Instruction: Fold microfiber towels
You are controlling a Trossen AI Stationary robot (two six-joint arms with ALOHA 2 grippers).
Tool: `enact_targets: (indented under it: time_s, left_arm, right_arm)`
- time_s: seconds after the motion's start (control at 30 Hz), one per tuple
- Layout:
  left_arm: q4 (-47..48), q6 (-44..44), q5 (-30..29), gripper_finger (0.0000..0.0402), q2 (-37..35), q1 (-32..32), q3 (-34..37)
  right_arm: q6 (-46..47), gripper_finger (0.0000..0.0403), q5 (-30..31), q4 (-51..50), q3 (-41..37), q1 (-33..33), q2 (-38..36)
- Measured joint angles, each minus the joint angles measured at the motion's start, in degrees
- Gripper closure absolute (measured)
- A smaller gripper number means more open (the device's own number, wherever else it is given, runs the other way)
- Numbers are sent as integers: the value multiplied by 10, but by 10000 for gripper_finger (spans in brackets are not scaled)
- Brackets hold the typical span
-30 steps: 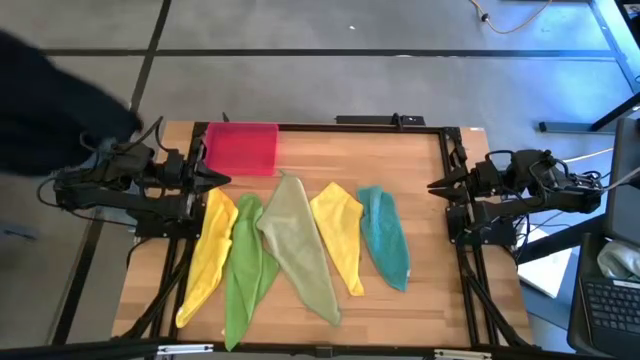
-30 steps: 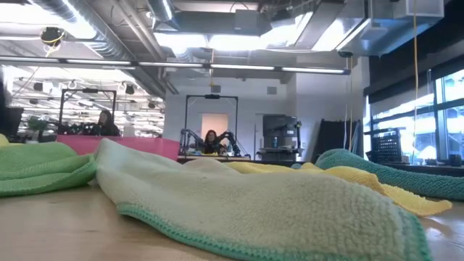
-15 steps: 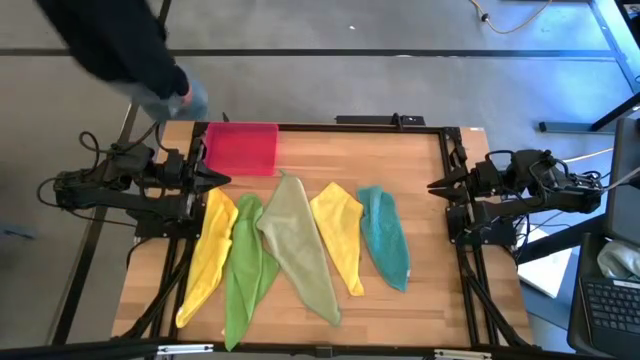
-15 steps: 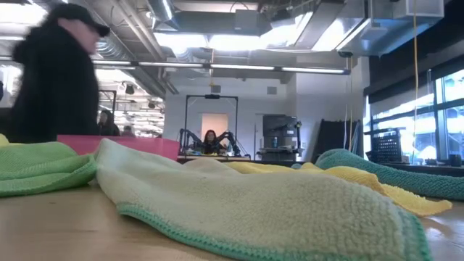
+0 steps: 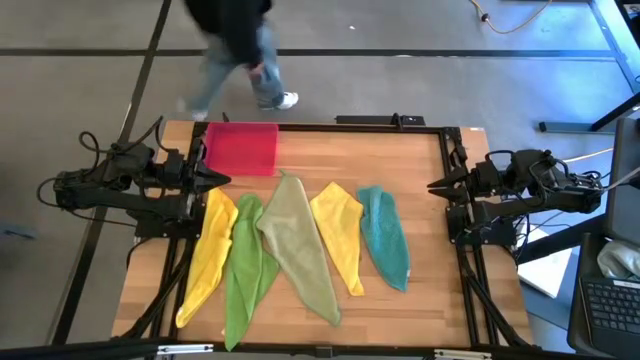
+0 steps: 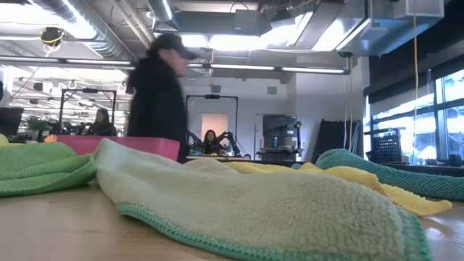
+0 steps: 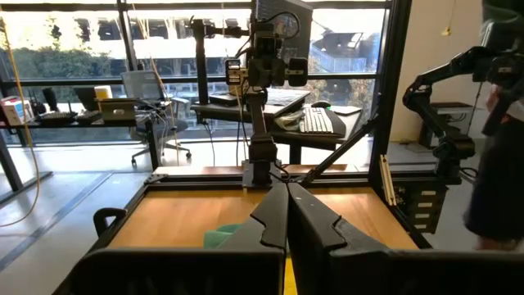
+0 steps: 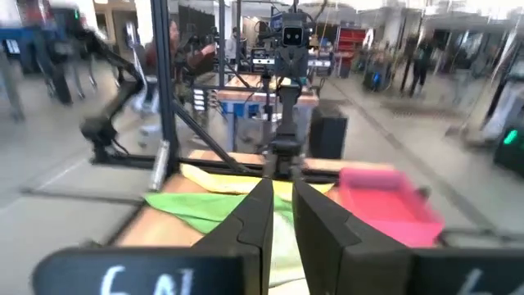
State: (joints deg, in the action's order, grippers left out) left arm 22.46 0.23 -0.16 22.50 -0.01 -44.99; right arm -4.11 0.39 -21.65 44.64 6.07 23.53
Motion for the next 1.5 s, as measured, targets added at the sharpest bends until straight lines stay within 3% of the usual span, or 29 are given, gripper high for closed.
enact_targets:
  time_s: [0.1, 0.2, 0.47, 0.6, 0.7, 0.9, 1.0, 1.13, 1.3, 1.4, 1.5]
  left_arm:
    - [0, 0, 0, 401, 0, 0, 0]
    - [0, 0, 0, 401, 0, 0, 0]
    - [0, 0, 0, 401, 0, 0, 0]
    - [0, 0, 0, 401, 0, 0, 0]
    - [0, 0, 0, 401, 0, 0, 0]
    - [0, 0, 0, 401, 0, 0, 0]
    - [-19, -6, -40, 401, 0, 0, 0]
    - [-85, -39, -76, 401, 0, 0, 0]
    - [-208, -99, -81, 401, 1, 0, 0]
    - [-262, -120, -89, 401, 21, 0, -1]
    - [-280, -174, -89, 401, 69, 0, -1]
  right_arm:
    - [-123, 350, 20, 22, 1, 0, 5]
    - [-162, 350, 18, 22, 1, 0, 5]
    - [-134, 350, 14, 30, 0, 0, 5]
    - [-48, 350, -6, 43, 0, 0, 5]
    - [-32, 350, -5, 43, 0, 0, 5]
    - [106, 350, 26, 19, 1, 0, 36]
    - [233, 350, 75, -58, 0, -1, 91]
    - [415, 350, 81, -134, 0, 0, 180]
    - [607, 350, 63, -56, 0, -1, 260]
    - [660, 350, 17, 6, 0, -2, 284]
    - [679, 350, 10, 53, 0, -1, 303]
